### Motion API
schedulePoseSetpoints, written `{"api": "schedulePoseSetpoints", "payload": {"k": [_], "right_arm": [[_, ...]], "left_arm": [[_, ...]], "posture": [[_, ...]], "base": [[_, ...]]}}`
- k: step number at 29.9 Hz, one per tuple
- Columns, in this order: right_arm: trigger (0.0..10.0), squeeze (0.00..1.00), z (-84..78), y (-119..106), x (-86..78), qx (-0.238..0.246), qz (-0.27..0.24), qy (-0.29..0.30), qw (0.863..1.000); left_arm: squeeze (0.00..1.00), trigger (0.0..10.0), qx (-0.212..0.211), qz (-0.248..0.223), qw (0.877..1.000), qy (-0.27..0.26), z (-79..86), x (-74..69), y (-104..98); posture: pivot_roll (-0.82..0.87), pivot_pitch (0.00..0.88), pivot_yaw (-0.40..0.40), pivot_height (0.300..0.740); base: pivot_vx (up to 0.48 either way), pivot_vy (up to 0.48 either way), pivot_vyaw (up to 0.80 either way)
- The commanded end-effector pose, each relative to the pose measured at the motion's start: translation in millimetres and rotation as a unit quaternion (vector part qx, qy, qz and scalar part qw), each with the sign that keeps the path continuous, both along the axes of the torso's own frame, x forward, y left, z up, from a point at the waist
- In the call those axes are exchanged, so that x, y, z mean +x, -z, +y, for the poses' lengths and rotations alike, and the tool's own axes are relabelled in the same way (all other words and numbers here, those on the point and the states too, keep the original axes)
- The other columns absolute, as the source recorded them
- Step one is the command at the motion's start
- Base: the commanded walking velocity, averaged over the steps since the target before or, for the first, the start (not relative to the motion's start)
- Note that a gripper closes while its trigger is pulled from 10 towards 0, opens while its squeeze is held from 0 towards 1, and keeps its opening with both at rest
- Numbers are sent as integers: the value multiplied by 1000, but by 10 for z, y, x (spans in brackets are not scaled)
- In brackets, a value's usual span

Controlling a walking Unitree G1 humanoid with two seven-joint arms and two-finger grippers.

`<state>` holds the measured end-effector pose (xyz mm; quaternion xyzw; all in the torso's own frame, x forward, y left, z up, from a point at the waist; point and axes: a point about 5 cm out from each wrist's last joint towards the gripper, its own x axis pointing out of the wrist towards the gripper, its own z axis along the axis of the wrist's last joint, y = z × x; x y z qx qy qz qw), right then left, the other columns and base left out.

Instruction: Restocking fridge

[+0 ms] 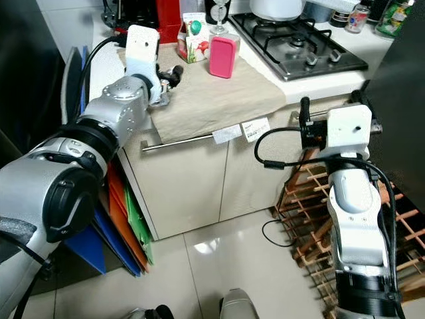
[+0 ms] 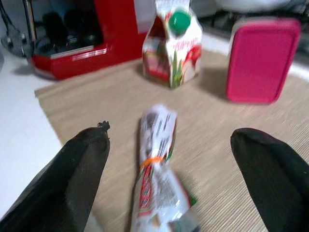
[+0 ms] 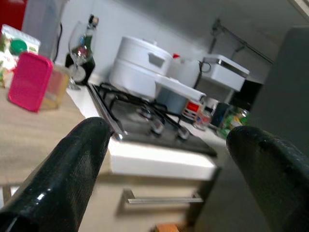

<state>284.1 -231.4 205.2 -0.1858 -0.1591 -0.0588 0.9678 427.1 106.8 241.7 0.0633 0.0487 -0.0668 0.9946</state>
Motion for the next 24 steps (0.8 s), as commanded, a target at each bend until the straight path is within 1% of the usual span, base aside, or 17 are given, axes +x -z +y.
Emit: {"api": "schedulePoseSetpoints", "payload": {"k": [1,4,5,7,9,11,13,14,18,19,24], "right_arm": [[10000,0,-31,-53,-45,-5,-7,8,1000],[10000,0,-39,-39,-81,-4,-5,12,1000],[10000,0,-26,-27,-123,-3,-3,13,1000],[10000,0,-18,-20,-145,-3,-2,12,1000],[10000,0,17,0,-198,-2,4,10,1000],[10000,0,70,3,-237,5,5,7,1000],[10000,0,88,-4,-240,10,3,6,1000],[10000,0,127,-21,-238,15,1,2,1000],[10000,0,179,-40,-237,13,1,-9,1000],[10000,0,176,-45,-246,11,2,-10,1000],[10000,0,132,-94,-269,2,-4,0,1000]], "left_arm": [[0,10000,20,18,1000,-2,28,-8,74],[0,10000,34,26,999,-6,63,-13,119],[0,10000,39,26,999,-10,100,-11,121],[0,10000,40,25,999,-12,115,-10,116],[0,10000,41,28,999,-12,134,-11,126],[0,10000,53,36,998,-16,165,-16,165],[0,10000,57,38,997,-22,187,-17,173],[0,10000,60,39,997,-33,227,-14,166],[0,10000,53,35,996,-55,295,-5,117],[0,10000,50,33,996,-63,316,-3,104],[0,10000,44,25,996,-73,340,4,62]], "posture": [[-496,93,59,723],[-507,95,65,723],[-515,99,71,723],[-517,101,74,723],[-527,113,81,723],[-521,120,92,723],[-514,131,97,723],[-507,142,104,723],[-507,153,104,723],[-520,150,109,723],[-553,144,117,723]], "base": [[0,0,0],[0,0,0],[0,0,0],[0,0,0],[0,0,0],[0,0,0],[0,0,0],[0,0,0],[0,0,0],[0,0,0],[0,0,0]]}}
